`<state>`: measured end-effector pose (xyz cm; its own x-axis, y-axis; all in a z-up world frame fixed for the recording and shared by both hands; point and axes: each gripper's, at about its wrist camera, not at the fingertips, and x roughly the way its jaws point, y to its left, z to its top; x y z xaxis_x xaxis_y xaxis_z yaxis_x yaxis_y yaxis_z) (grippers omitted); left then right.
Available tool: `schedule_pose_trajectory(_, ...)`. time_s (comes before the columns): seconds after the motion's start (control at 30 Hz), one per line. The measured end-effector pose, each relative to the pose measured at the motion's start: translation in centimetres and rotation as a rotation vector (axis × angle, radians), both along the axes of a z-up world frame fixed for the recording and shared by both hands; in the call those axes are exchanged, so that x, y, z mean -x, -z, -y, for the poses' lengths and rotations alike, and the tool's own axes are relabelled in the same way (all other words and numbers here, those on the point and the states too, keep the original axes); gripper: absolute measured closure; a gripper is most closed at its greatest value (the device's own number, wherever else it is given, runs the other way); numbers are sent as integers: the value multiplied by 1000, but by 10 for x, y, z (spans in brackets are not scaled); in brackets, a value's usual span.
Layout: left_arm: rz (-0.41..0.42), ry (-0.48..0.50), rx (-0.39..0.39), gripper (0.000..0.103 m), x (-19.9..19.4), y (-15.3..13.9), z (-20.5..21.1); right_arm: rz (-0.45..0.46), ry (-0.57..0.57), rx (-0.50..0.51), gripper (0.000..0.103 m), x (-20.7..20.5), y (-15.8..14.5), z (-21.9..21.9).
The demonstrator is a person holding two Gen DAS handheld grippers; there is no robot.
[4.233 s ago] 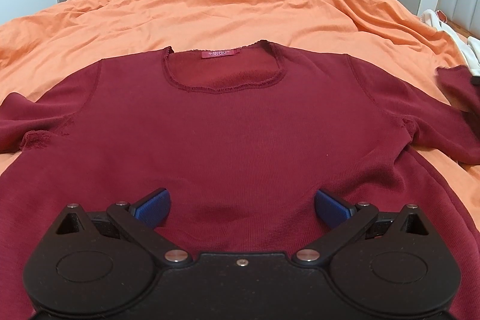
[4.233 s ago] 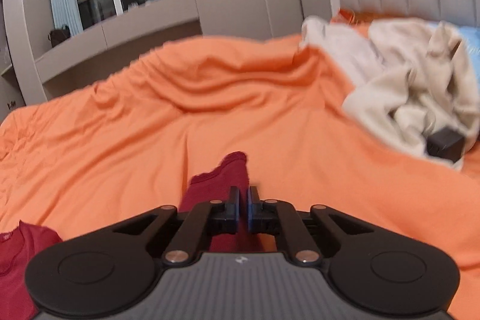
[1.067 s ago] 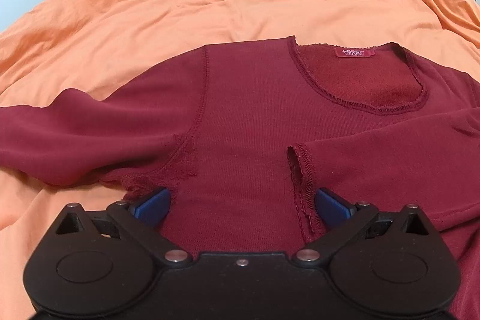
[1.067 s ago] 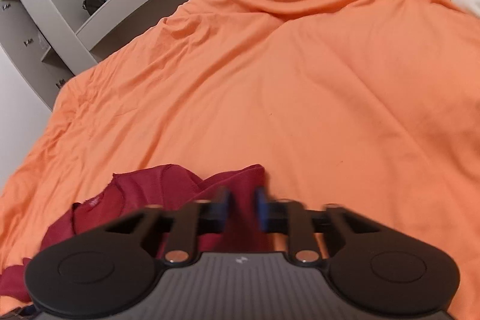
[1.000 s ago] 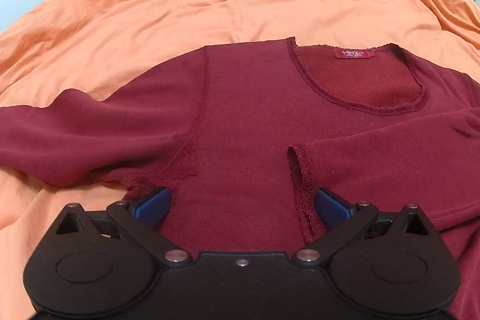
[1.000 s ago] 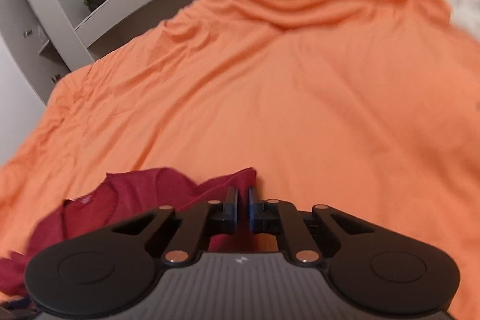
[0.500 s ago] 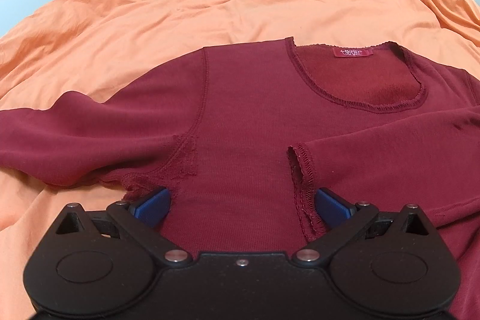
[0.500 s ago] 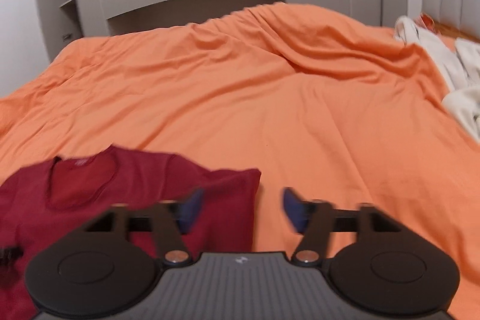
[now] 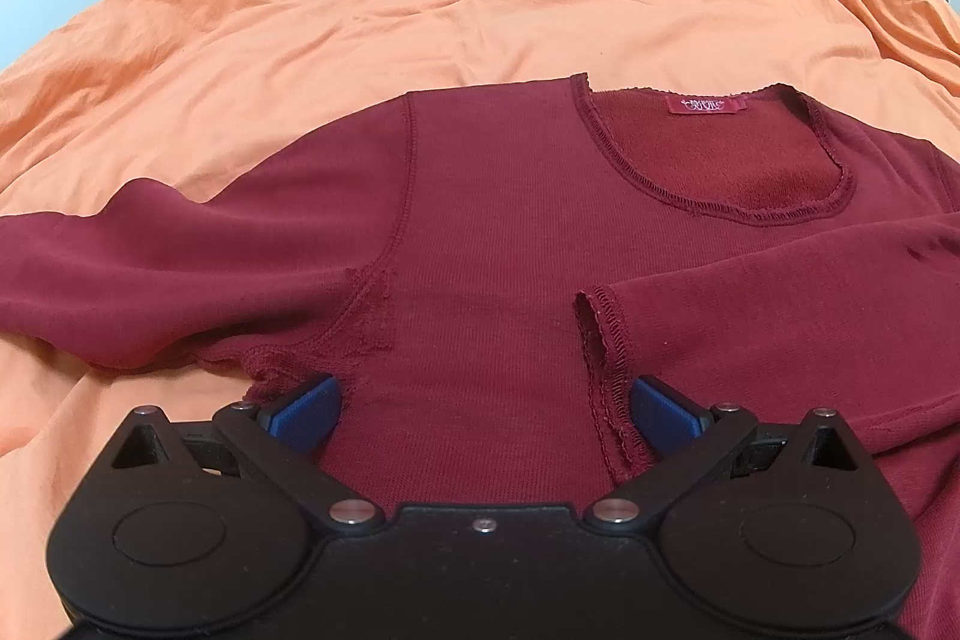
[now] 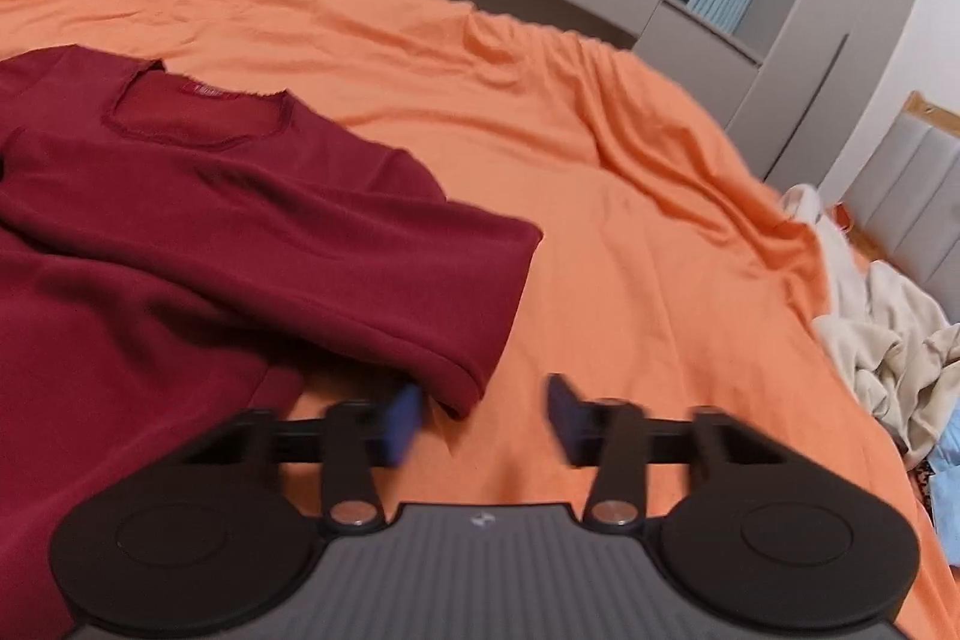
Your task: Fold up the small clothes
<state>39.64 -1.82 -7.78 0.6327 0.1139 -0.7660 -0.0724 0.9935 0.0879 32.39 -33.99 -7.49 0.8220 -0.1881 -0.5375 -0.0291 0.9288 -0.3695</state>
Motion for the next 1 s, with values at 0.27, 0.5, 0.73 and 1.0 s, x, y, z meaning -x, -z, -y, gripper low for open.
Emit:
schedule_pose_trajectory(0.27, -8, 3, -19, 0, -1, 2, 2, 9, 20, -73, 98, 8, 0, 12)
schedule_pose_trajectory(0.5, -4, 6, -24, 0, 0, 1, 4, -29, -6, -87, 58, 17, -13, 12)
schedule_pose_trajectory(0.73, 7, -6, 151, 1, 11, -31, -19, 27, -84, -148, 1, 52, -59, 1)
schedule_pose_trajectory(1.0, 79, -107, 220, 1, 44, -101, -101, 55, -215, -326, 0, 85, -106, -34)
